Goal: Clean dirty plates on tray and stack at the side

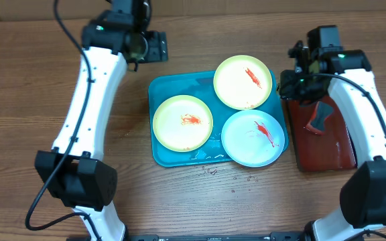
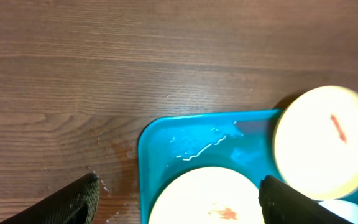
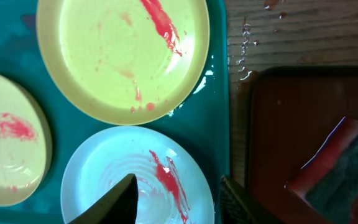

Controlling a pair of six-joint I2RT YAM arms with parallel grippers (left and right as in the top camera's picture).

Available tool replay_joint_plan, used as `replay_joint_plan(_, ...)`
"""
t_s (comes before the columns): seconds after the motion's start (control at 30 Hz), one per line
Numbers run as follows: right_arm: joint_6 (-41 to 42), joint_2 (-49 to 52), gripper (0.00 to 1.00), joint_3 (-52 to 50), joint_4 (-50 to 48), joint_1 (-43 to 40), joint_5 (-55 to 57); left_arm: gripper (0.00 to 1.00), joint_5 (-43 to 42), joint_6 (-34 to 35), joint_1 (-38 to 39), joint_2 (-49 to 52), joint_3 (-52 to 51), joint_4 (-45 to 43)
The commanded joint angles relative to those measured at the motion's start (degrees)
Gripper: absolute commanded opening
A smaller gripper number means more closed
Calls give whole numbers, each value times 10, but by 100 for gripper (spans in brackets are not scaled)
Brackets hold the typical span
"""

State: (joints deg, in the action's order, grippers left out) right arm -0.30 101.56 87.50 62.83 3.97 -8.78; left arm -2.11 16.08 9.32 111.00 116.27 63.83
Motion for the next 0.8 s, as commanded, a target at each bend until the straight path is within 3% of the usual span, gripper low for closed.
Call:
replay_joint_plan(0.0,-15,37,43,17,-9,5,28,82,-73,24,-41,-1,26,7)
replay_joint_plan(0.77,-31,174,43,17,-81,15,100,84,-64,24,-71,-1,28,20)
